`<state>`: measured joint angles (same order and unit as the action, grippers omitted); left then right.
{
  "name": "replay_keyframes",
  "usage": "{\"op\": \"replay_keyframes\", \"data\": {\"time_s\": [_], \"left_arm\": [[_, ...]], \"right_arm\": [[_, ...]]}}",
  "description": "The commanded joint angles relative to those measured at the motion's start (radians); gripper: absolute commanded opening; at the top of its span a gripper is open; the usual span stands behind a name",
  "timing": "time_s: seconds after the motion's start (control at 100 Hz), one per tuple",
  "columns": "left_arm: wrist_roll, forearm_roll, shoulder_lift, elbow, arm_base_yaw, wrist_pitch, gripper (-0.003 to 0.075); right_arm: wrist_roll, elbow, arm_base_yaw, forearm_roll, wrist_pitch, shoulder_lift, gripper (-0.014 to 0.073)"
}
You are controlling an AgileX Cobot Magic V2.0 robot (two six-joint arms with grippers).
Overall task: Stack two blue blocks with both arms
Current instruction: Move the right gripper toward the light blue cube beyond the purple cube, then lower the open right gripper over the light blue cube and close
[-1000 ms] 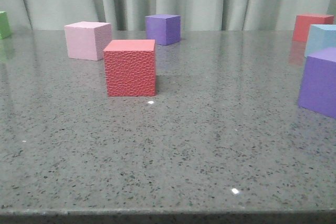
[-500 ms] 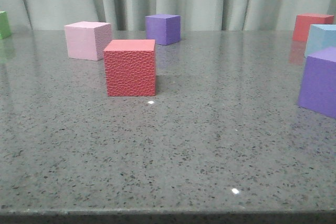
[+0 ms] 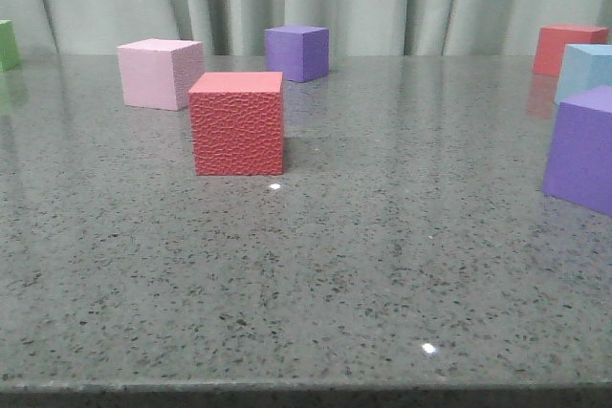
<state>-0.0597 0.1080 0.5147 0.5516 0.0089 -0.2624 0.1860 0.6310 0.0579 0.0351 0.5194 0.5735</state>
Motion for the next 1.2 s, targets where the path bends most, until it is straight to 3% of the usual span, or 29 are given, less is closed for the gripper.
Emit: {"op": "replay_keyframes", "data": {"time_s": [0.0, 0.11, 0.48, 0.63, 0.74, 1.02, 1.19], "left_arm": [[0.007, 0.01, 0.02, 0.045, 0.003, 0.093, 0.0374], [0.007, 0.01, 0.02, 0.045, 0.003, 0.107, 0.0459], [0.007, -0.017, 0.021, 0.042, 0.003, 0.109, 0.0417], [0.007, -0.056, 0.021, 0.043, 0.003, 0.109, 0.0503], [0.007, -0.056, 0.021, 0.043, 0.003, 0.109, 0.0561], [0.007, -0.056, 0.021, 0.047, 0.003, 0.107, 0.0569], [0.007, -0.056, 0.021, 0.049, 0.003, 0.106, 0.0569]], "right_arm": [[-0.002, 0.045, -0.006, 0.013, -0.057, 0.032, 0.0302], [-0.002, 0.045, -0.006, 0.013, -0.051, 0.032, 0.043], [0.0, 0.046, -0.006, 0.013, 0.008, 0.036, 0.0435], [0.002, 0.105, -0.006, 0.013, 0.076, 0.076, 0.0522], [0.012, 0.175, -0.006, 0.013, 0.127, 0.133, 0.0619], [0.012, 0.421, -0.006, 0.017, 0.229, 0.364, 0.0609], [0.012, 0.638, -0.007, 0.049, 0.37, 0.566, 0.0609]]}}
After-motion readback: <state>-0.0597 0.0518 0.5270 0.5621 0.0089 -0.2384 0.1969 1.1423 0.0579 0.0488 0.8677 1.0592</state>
